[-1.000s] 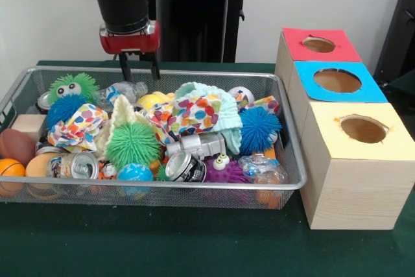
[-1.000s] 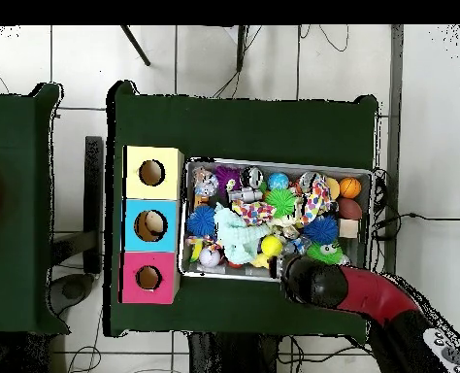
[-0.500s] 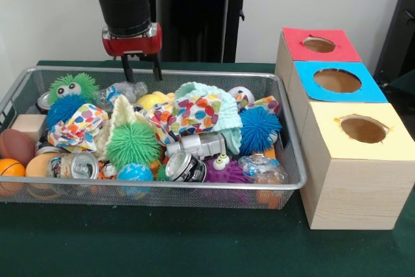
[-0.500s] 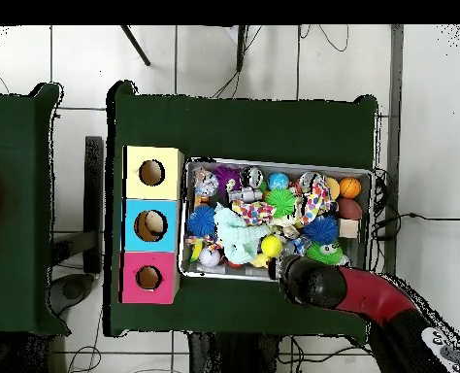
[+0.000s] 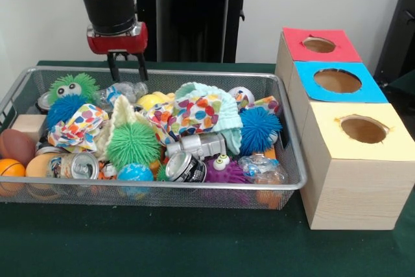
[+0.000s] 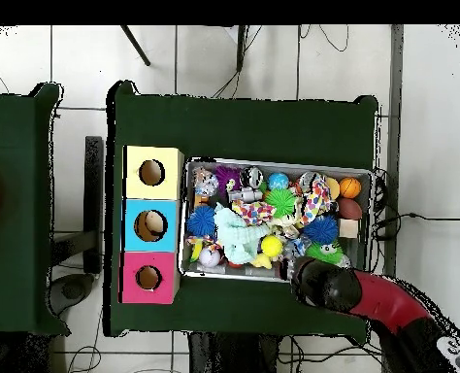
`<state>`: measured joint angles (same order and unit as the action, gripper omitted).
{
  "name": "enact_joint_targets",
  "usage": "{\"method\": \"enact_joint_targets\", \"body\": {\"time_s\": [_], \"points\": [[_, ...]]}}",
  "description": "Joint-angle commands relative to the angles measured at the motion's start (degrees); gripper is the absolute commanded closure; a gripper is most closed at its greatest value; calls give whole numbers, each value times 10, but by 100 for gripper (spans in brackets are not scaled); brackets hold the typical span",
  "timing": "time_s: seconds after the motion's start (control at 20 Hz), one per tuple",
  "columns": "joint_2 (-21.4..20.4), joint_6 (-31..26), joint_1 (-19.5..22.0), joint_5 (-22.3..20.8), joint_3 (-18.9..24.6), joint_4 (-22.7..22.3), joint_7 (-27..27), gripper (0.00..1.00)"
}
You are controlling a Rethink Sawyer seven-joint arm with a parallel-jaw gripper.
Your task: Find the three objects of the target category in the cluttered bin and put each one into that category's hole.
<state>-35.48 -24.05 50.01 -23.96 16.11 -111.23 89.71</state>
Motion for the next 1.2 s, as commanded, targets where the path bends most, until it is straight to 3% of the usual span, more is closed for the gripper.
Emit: {"method": "enact_joint_targets", "body": {"time_s": [0.05,0.85,1.2], "points": [[15,-39,16,-14,32,74,-27,0],[16,-7,12,27,52,66,28,0],[-5,-42,12,44,62,86,12,0]]}}
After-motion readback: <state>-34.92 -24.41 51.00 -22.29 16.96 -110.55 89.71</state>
